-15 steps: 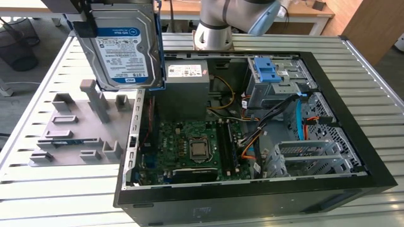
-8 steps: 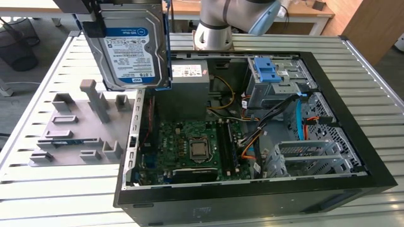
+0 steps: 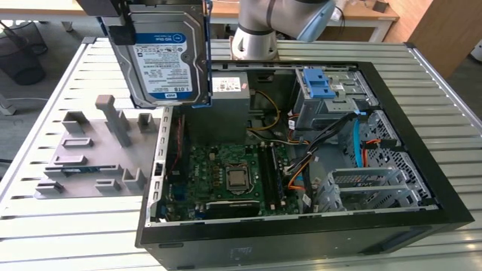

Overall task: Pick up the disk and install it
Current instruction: 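Pick up the disk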

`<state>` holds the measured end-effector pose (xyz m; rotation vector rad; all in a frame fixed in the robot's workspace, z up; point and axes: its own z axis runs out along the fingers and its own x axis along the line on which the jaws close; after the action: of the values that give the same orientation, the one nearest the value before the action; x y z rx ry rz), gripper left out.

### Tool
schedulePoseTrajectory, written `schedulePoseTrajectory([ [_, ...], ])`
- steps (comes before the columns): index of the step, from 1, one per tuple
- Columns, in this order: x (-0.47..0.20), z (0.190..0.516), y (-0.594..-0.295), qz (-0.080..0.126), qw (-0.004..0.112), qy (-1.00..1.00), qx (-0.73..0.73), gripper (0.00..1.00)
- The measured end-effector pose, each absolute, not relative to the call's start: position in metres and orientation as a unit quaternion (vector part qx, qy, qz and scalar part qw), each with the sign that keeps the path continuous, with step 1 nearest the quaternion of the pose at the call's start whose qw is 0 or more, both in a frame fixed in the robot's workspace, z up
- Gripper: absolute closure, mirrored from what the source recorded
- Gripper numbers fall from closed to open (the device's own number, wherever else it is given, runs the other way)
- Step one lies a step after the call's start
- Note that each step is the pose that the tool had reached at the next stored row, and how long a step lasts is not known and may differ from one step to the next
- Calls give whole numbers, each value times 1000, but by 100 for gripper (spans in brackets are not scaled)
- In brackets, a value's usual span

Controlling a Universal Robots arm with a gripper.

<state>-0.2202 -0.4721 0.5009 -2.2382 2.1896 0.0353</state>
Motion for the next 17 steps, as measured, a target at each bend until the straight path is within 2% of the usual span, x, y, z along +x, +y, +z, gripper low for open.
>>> schedulePoseTrajectory([
  [17,-200,501,-472,11,5,699,-715,64],
])
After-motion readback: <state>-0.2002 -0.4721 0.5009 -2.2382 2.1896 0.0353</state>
